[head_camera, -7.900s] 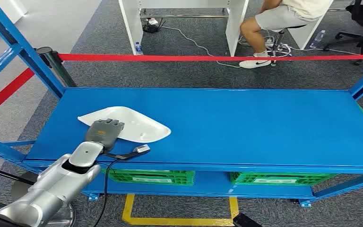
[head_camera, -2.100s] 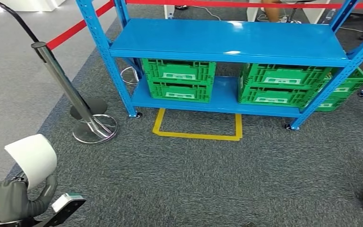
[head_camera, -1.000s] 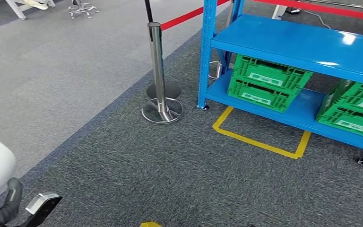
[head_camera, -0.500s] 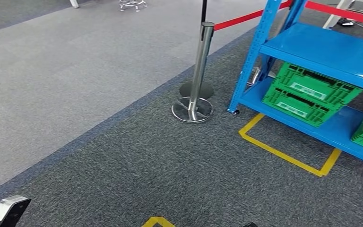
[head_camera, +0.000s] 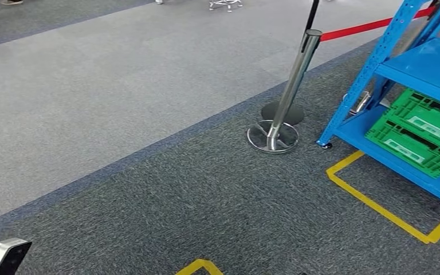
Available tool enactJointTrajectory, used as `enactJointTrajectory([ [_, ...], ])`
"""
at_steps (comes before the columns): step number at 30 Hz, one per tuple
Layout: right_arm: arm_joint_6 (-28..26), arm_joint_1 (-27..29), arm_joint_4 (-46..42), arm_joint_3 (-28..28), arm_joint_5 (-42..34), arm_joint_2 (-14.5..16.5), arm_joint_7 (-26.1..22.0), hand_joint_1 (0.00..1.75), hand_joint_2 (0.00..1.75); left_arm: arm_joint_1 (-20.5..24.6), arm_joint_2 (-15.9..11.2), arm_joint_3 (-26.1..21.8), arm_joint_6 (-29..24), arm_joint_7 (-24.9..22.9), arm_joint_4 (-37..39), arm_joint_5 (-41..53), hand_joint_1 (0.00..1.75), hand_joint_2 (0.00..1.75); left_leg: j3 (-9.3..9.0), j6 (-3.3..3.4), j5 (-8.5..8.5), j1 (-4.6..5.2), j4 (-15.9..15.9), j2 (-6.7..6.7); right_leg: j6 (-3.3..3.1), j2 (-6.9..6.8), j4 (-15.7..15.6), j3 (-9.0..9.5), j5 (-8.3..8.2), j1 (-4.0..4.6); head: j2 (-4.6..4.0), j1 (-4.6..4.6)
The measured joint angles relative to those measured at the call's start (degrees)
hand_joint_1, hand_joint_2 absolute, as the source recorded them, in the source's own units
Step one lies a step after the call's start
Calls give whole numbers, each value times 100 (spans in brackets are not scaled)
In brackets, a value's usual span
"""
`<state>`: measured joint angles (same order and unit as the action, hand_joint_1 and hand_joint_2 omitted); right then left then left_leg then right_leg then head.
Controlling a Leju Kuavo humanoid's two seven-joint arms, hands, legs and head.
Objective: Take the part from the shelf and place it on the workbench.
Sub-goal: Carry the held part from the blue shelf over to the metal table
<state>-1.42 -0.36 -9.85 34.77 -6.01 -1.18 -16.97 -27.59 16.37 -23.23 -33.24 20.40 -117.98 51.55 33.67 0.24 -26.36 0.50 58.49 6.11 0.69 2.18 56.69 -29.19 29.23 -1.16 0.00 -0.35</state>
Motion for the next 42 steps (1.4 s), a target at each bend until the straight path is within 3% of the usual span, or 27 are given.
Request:
enactJointTrajectory([
  [2,-4,8,1,-1,-11,8,-2,0,0,16,7,-21,1,2,-8,-1,175,175,252,-62,-338,-6,548,-371,-43,-164,-20,10,-9,1,0,-26],
  [3,-6,17,3,-2,-21,8,-2,0,0,26,8,-27,2,2,-9,-1,175,175,439,-94,-537,-23,947,-489,-53,-248,-19,10,-4,8,0,-39],
  [5,-8,27,6,-2,-40,7,-1,0,0,24,13,-35,5,3,-9,-1,175,175,700,-137,-713,-65,1498,-558,-53,-422,-18,10,10,16,0,-39],
  [6,-8,25,7,-2,-39,7,-1,0,0,21,17,-40,7,8,-9,1,175,175,682,-148,-635,-81,1476,-575,-46,-503,-17,15,20,17,0,-40],
  [7,-8,22,8,-2,-39,7,-1,0,0,20,23,-49,8,16,-9,3,175,175,553,-151,-469,-93,1242,-611,-35,-582,-17,29,32,16,0,-41],
  [9,-7,15,8,-2,-39,7,-3,0,0,31,37,-72,3,42,-10,7,175,175,119,-127,-132,-75,459,-869,8,-717,-14,73,68,31,0,-43],
  [11,-8,11,8,-2,-39,7,-4,0,0,50,62,-101,-8,94,-14,-7,175,175,-126,-56,-36,-33,-13,-1082,69,-834,-10,103,110,61,0,-36],
  [12,-10,7,8,-2,-39,7,-4,0,0,58,83,-127,-11,129,-18,-22,175,175,-134,-15,-61,-7,-63,-1089,101,-896,-16,121,126,72,0,-33],
  [14,-19,-16,8,-2,-39,7,-3,0,0,60,127,-208,-13,198,-39,-49,175,175,-121,73,-40,-4,-90,-931,167,-960,-16,162,164,55,1,-30],
  [16,-32,-28,9,-2,-41,7,-4,0,0,74,178,-282,-27,254,-70,-54,175,175,-131,158,-7,-19,-126,-793,208,-702,240,54,356,32,1,-10],
  [18,-40,-7,10,-1,-42,8,-3,0,0,107,240,-323,-54,303,-87,-51,175,175,-129,215,5,-17,-133,-649,204,-349,969,-306,724,25,0,20],
  [19,-42,8,10,1,-43,9,-1,0,0,120,267,-335,-68,323,-87,-54,175,175,-127,231,6,-4,-132,-563,198,-271,1366,-517,866,26,0,26],
  [20,-42,21,10,2,-42,9,1,0,0,125,288,-343,-87,336,-87,-60,175,175,-129,238,6,10,-131,-473,187,-237,1627,-676,912,30,0,26],
  [21,-42,32,10,2,-43,9,3,0,0,125,303,-350,-113,344,-87,-69,175,175,-136,242,5,20,-128,-381,173,-221,1678,-742,837,36,0,26],
  [23,-45,36,10,2,-44,9,4,0,0,125,326,-367,-186,366,-87,-80,175,175,-161,235,0,27,-125,-208,133,-134,1123,-563,395,45,0,27],
  [25,-49,33,11,2,-44,9,4,0,0,130,343,-377,-270,398,-88,-81,175,175,-165,211,-10,32,-107,-63,97,148,379,-264,52,31,0,24],
  [27,-56,22,14,3,-44,9,7,0,0,130,357,-386,-336,419,-92,-79,175,175,-124,151,-2,19,-90,65,76,311,90,-119,8,27,0,19],
  [29,-62,11,14,4,-44,20,9,0,0,123,368,-404,-368,425,-101,-71,175,175,-75,77,18,-4,-84,182,35,194,50,-77,-4,32,0,20],
  [31,-66,9,14,3,-44,37,7,0,0,126,372,-425,-394,432,-113,-61,175,175,14,13,-104,3,90,-25,-21,39,3,-50,-27,17,0,0],
  [33,-72,20,15,2,-51,44,6,0,0,146,372,-438,-426,440,-121,-51,175,175,298,-49,-448,-5,690,-396,-62,-138,-20,-28,-23,22,0,-26],
  [35,-77,38,16,3,-55,44,9,0,0,152,372,-447,-450,444,-122,-38,175,175,638,-104,-717,-46,1377,-535,-78,-328,-20,-21,-2,35,0,-32],
  [36,-77,42,16,3,-54,44,11,0,0,146,372,-452,-465,445,-122,-28,175,175,701,-121,-707,-64,1502,-559,-74,-417,-19,-15,9,38,0,-33],
  [37,-77,41,16,4,-53,45,12,0,0,141,372,-458,-485,446,-123,-17,175,175,645,-129,-586,-76,1398,-583,-65,-498,-18,-3,22,39,0,-35],
  [38,-76,38,16,4,-52,46,12,0,0,138,372,-464,-511,447,-125,-5,175,175,483,-126,-395,-82,1099,-636,-53,-572,-18,18,38,40,0,-35],
  [40,-75,35,16,6,-53,50,12,0,0,145,372,-473,-567,453,-132,11,175,175,70,-83,-97,-54,334,-882,-10,-703,-12,56,83,57,0,-37],
  [42,-74,30,16,8,-54,52,13,0,0,154,372,-478,-613,464,-139,36,175,175,-120,-8,-54,-7,-39,-1034,49,-830,-8,73,131,84,0,-26],
])
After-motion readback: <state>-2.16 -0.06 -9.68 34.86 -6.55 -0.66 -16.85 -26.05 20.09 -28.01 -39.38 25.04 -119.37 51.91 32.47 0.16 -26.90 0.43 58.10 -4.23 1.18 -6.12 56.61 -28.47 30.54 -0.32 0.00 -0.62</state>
